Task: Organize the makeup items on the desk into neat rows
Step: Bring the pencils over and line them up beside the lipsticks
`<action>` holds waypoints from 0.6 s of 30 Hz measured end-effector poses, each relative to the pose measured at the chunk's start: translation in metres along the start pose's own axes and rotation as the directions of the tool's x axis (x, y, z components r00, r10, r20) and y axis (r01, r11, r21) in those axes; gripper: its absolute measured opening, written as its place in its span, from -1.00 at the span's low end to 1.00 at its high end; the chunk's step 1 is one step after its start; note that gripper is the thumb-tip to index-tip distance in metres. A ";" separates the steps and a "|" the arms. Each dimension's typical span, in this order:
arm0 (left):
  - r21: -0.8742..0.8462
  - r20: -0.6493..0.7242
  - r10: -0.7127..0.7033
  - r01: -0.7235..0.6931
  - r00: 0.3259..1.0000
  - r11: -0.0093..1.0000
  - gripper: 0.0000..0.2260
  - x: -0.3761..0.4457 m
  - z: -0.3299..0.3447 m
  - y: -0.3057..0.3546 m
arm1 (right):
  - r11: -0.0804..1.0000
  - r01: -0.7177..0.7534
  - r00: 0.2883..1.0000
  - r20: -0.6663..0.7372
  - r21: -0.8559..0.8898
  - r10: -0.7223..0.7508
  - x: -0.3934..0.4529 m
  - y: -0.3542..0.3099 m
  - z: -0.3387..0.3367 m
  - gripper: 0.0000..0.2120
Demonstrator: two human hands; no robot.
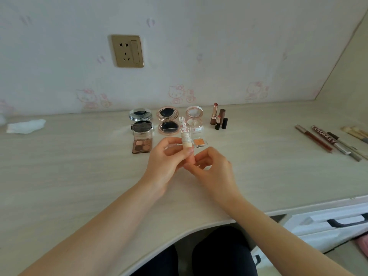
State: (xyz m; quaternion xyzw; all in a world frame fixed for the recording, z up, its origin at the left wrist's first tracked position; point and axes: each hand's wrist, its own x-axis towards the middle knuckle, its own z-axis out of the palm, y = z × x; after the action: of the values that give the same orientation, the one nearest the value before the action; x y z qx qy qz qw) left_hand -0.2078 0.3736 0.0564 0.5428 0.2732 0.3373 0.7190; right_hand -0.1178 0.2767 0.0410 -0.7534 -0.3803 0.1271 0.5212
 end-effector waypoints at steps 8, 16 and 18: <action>0.065 -0.026 0.040 -0.038 0.999 0.997 -0.77 -0.001 -0.017 -0.005 | 0.998 0.051 0.995 0.089 -0.032 -0.048 0.002 0.005 0.012 -0.79; 0.262 -0.006 0.238 -0.228 0.971 0.938 -0.80 0.000 -0.021 -0.006 | 0.996 0.010 0.986 0.163 0.088 -0.024 0.023 0.003 -0.004 -0.85; 0.342 0.031 0.284 -0.277 0.958 0.898 -0.78 0.001 -0.022 -0.009 | 0.984 -0.003 0.994 0.108 0.178 -0.016 0.026 0.002 -0.003 -0.89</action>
State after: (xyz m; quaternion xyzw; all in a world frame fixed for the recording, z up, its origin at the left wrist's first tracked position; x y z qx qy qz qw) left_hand -0.2217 0.3858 0.0417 0.6899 0.2536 0.3898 0.5549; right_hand -0.0977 0.2923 0.0463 -0.6947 -0.3978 0.1996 0.5651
